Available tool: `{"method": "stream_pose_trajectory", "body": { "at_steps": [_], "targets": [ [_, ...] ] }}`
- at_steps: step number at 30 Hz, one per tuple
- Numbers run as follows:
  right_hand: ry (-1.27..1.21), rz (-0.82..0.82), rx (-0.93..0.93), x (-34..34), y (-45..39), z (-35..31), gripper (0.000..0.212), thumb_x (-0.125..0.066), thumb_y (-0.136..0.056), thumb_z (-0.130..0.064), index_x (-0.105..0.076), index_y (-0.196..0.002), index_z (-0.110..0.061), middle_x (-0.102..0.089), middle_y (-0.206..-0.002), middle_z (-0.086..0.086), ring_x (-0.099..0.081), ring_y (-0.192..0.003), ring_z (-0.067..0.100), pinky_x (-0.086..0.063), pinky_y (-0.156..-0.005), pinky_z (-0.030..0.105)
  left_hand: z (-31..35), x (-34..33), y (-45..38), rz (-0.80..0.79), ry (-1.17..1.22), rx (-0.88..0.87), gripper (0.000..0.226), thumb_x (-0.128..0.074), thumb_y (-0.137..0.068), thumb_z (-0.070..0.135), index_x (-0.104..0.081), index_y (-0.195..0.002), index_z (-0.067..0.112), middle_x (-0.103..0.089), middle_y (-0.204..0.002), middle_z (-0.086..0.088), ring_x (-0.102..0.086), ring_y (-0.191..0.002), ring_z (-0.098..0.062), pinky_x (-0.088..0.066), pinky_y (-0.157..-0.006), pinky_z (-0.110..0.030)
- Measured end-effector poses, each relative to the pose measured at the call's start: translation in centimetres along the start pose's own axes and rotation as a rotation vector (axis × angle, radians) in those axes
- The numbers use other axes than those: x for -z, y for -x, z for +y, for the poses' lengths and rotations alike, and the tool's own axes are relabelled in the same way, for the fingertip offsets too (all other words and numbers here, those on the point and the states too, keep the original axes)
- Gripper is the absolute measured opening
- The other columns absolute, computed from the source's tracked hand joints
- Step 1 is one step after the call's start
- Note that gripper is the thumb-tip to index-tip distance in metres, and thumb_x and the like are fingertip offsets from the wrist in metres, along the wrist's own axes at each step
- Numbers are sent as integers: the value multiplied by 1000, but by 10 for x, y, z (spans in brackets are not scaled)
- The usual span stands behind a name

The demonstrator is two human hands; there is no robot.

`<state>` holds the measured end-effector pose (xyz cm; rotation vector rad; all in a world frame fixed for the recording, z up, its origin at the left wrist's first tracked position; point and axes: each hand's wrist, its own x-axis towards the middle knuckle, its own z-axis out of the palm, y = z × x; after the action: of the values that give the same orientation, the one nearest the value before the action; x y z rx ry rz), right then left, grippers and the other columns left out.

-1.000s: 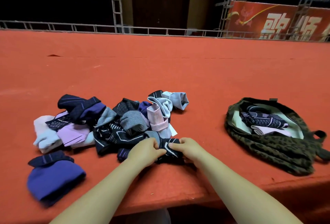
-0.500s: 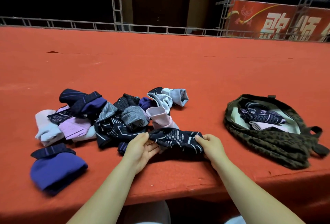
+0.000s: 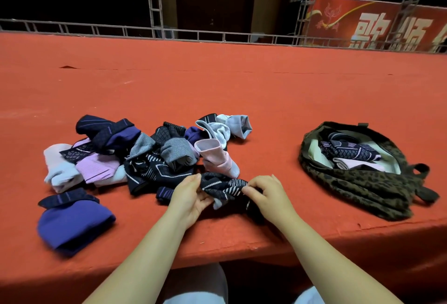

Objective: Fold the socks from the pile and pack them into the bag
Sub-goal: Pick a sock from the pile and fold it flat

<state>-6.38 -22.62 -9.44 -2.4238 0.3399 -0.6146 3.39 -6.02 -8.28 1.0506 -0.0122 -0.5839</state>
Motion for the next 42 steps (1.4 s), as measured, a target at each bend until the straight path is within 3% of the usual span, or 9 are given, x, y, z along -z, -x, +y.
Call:
{"method": "stream_pose_trajectory", "body": {
  "at_steps": [2,5,13,18,24,28,35,38,42],
  "targets": [
    [-214,-15,-117,4,-3,-3,24,-63,-88,-22,-57,-64,-26,-57,-64,-12,-49,-63,-2,-37,-72,25,6,0,-2,30,5,-22,25,-35,-102,12,-50,-81,13,-61,-71,-5,-58,-64,-19,-51,-59,-34],
    [-314,62,-211,7,-5,-5,30,-60,-90,-15,-55,-62,-22,-53,-59,-10,-45,-55,-1,-36,-58,20,12,-2,-2,31,-42,-58,24,-36,-101,11,-50,-82,13,-59,-78,-6,-58,-71,-20,-49,-65,-38],
    [-365,203,-361,6,-15,-10,28,-56,-94,-22,-56,-69,-8,-49,-61,-4,-43,-59,11,-35,-58,28,26,-7,-8,162,-27,-66,21,-42,-100,17,-52,-82,18,-57,-75,0,-53,-61,-10,-44,-44,-18],
    [-350,191,-315,18,-21,-23,26,-50,-97,-24,-56,-74,-12,-54,-69,-3,-45,-64,10,-35,-59,24,33,-19,8,-81,-118,-39,21,-41,-100,24,-59,-89,19,-67,-78,2,-63,-62,-7,-47,-55,-22],
    [-519,237,-383,24,-20,-18,29,-44,-100,-28,-54,-74,-19,-51,-71,-5,-45,-68,11,-36,-64,30,7,-14,15,-93,-374,-133,8,-55,-93,27,-58,-92,20,-66,-88,5,-59,-79,-11,-41,-63,-25],
    [-639,211,-375,25,-16,-20,29,-44,-100,-29,-54,-77,-16,-52,-74,2,-46,-71,17,-37,-67,32,-13,-25,10,-113,-573,-148,25,-62,-89,29,-55,-111,18,-61,-96,5,-60,-85,-9,-44,-66,-25],
    [-883,198,-368,20,-13,-12,27,-44,-100,-23,-58,-78,-17,-59,-76,2,-54,-74,17,-43,-72,33,-30,-35,-16,-69,-514,-34,34,-68,-84,36,-51,-103,13,-56,-75,2,-53,-60,-8,-46,-55,-25],
    [-1018,220,-371,16,-15,-9,26,-42,-100,-17,-59,-81,-14,-61,-72,-2,-57,-65,9,-46,-64,26,-41,-35,-21,-140,-521,52,34,-65,-86,36,-59,-109,11,-71,-91,0,-64,-73,-12,-49,-68,-28],
    [-1010,229,-383,17,-26,6,26,-41,-101,-17,-60,-83,-11,-65,-74,0,-61,-63,6,-50,-64,25,-38,-50,-30,-159,-373,-123,17,-57,-93,12,-62,-109,10,-68,-83,-2,-63,-63,-6,-51,-56,-20]
  ]
}}
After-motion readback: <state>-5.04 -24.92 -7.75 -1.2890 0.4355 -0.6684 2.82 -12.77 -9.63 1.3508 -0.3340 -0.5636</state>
